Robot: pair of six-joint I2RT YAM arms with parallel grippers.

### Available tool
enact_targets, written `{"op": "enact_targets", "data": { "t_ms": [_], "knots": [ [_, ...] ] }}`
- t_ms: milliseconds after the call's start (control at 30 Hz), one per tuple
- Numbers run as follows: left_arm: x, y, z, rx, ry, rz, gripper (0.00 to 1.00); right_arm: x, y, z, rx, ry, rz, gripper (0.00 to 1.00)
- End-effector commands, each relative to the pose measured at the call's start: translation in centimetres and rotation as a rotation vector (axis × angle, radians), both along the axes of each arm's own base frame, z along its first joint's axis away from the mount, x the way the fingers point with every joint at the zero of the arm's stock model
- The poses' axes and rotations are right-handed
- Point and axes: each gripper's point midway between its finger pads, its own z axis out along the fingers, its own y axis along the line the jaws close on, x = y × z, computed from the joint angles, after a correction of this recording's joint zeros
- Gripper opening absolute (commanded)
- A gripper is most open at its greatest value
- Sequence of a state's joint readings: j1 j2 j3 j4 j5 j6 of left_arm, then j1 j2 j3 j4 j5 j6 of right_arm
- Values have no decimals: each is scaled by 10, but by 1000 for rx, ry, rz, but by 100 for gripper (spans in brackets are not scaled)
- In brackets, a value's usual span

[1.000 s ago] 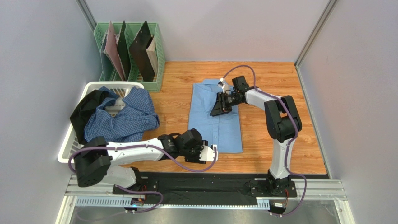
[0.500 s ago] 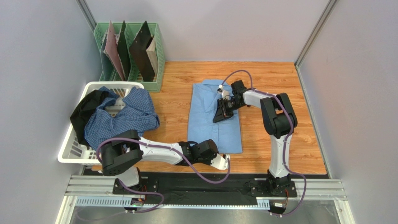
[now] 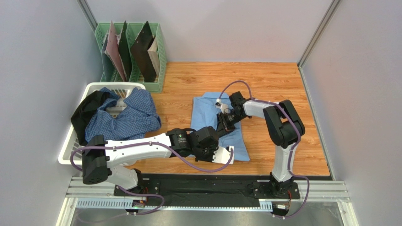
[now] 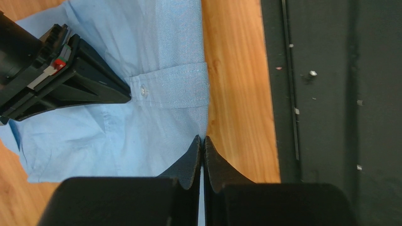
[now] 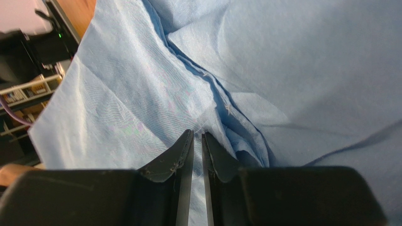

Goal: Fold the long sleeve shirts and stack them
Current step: Fold the shirt

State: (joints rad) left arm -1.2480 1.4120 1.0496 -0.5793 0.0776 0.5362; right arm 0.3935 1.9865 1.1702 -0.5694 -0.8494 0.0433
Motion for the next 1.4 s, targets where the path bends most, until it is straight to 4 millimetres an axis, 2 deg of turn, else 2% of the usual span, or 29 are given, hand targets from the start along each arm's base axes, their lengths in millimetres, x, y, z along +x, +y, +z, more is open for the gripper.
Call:
{"op": "enact_targets", "data": {
  "t_ms": [0, 67, 133, 200, 267, 300, 333, 367, 400, 433, 467, 533, 567, 633, 667, 700, 733, 767, 800, 833, 867, 900, 933, 967, 1000, 1133, 1233, 1267, 1367],
  "knots": [
    [-18, 20, 25, 34, 191, 25, 0, -27, 0, 9, 5, -65, 89, 20],
    [0, 24, 30, 36, 208, 62, 0, -37, 3, 14, 21, -64, 116, 20],
    [14, 18, 33, 28, 217, 70, 0, -46, 2, 14, 22, -48, 130, 20],
    [39, 14, 31, 15, 238, 98, 0, -50, 1, 15, 28, -27, 138, 20],
    [62, 17, 27, 13, 261, 145, 0, -49, 2, 21, 34, -22, 163, 20],
    [73, 10, 24, 10, 276, 138, 0, -46, 2, 24, 38, -26, 168, 20],
    [80, 8, 23, 7, 290, 145, 0, -34, 6, 34, 55, -71, 185, 21],
    [90, 8, 15, 9, 327, 157, 0, -35, 4, 39, 47, -53, 190, 22],
    [99, 2, 21, -12, 314, 142, 0, -28, 1, 42, 41, -55, 185, 23],
    [103, 2, 19, -4, 317, 132, 0, -18, 0, 47, 35, -71, 179, 24],
    [109, 0, 11, 3, 330, 128, 0, -5, -1, 60, 33, -85, 173, 26],
    [119, -5, 9, -2, 309, 95, 0, 17, -12, 66, 29, -83, 129, 29],
    [124, -5, -1, 11, 320, 99, 0, 30, -16, 73, 16, -112, 125, 31],
    [134, -10, -5, 9, 318, 95, 0, 51, -31, 69, -8, -113, 78, 32],
    [139, -10, -17, 28, 336, 99, 0, 59, -35, 68, -18, -117, 65, 32],
    [146, -13, -18, 24, 331, 102, 0, 77, -40, 75, -14, -146, 36, 32],
    [151, -14, -25, 34, 335, 111, 0, 86, -42, 69, -19, -131, 22, 32],
    [158, -10, -40, 60, 352, 130, 0, 93, -42, 69, -13, -131, 7, 32],
    [166, -12, -42, 59, 347, 139, 1, 107, -43, 74, -6, -157, -6, 32],
    [171, -11, -46, 68, 353, 151, 2, 112, -43, 71, -8, -161, -9, 33],
    [176, -8, -61, 96, 371, 167, 6, 117, -41, 61, -12, -156, -11, 32],
    [182, -10, -61, 96, 365, 169, 8, 121, -38, 59, -10, -156, -17, 32],
    [181, -7, -67, 124, 385, 176, 9, 125, -36, 56, -11, -145, -29, 32],
    [180, -6, -78, 151, 405, 176, 13, 126, -35, 45, -14, -123, -31, 32],
    [182, -6, -78, 157, 404, 186, 14, 125, -34, 39, -24, -108, -29, 32],
    [169, 3, -85, 195, 458, 191, 17, 111, -37, 17, -52, -46, -26, 31],
    [148, 7, -81, 191, 507, 186, 19, 86, -36, 7, -54, -7, -5, 30],
    [136, 11, -78, 189, 532, 179, 19, 71, -37, -1, -59, 21, 8, 30],
    [107, 15, -71, 181, 581, 161, 19, 44, -32, -1, -51, 43, 35, 30]
  ]
}}
